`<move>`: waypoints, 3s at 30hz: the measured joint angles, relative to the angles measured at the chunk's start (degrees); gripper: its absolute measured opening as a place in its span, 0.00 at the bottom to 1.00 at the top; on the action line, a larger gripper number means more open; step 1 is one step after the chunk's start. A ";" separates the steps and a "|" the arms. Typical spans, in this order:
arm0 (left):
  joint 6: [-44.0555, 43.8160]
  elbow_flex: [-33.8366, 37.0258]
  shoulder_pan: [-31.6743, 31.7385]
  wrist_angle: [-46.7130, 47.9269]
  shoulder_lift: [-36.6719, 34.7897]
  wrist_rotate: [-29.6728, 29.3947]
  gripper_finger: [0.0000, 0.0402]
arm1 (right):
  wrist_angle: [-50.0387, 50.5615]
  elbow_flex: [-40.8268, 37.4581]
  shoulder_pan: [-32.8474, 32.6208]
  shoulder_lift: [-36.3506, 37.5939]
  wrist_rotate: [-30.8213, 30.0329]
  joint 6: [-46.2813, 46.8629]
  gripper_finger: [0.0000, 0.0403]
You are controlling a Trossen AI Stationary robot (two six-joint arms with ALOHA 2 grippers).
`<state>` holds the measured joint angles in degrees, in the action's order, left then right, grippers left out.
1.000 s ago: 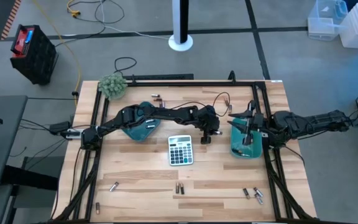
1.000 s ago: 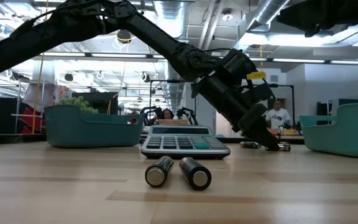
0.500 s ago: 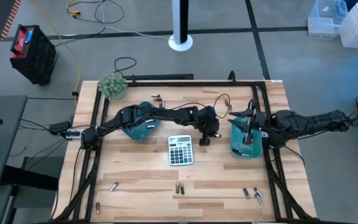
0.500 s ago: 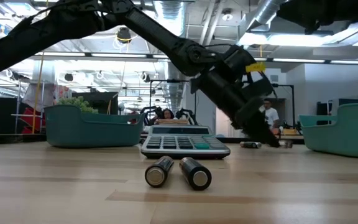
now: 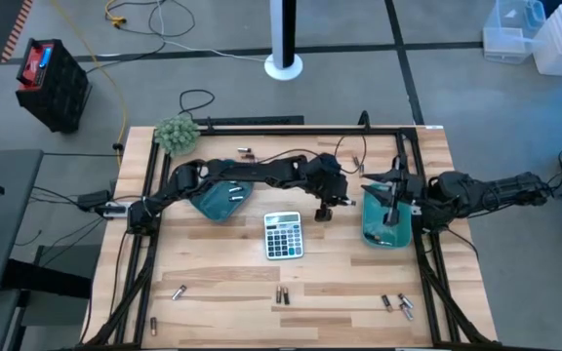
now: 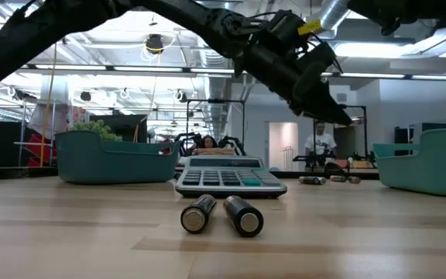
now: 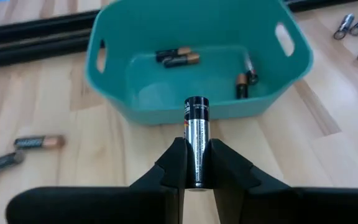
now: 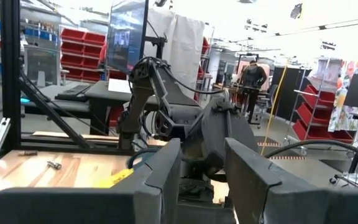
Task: Sort batteries
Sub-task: Put the silver/black battery into the blue bin, then adjust the blue bin
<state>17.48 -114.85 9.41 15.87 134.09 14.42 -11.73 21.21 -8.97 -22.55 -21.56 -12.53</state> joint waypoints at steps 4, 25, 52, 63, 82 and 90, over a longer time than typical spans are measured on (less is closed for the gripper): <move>0.27 0.00 0.09 2.75 -1.08 -1.01 0.11 | 0.04 0.00 0.00 1.01 0.00 -0.21 0.34; -4.78 37.87 1.53 -15.05 -29.16 -13.62 0.11 | 1.58 0.02 0.07 3.13 0.03 -1.95 0.34; -38.66 74.90 1.53 16.33 -75.60 -43.98 0.51 | 2.27 0.02 0.17 3.09 0.04 -2.96 0.34; -34.55 74.18 -1.84 17.42 -75.65 -30.05 0.53 | 1.49 0.02 0.63 2.10 0.13 -2.80 0.34; -34.57 74.10 -4.31 19.66 -75.65 -24.21 0.51 | -1.10 0.02 7.75 -8.80 0.17 4.09 0.34; -45.25 74.10 -7.23 32.94 -75.65 -18.47 0.51 | -8.52 -0.02 7.63 -16.84 0.77 2.37 0.34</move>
<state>-27.77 -40.75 2.18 48.81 58.43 -4.04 -20.25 21.19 -1.34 -39.39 -20.79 -10.16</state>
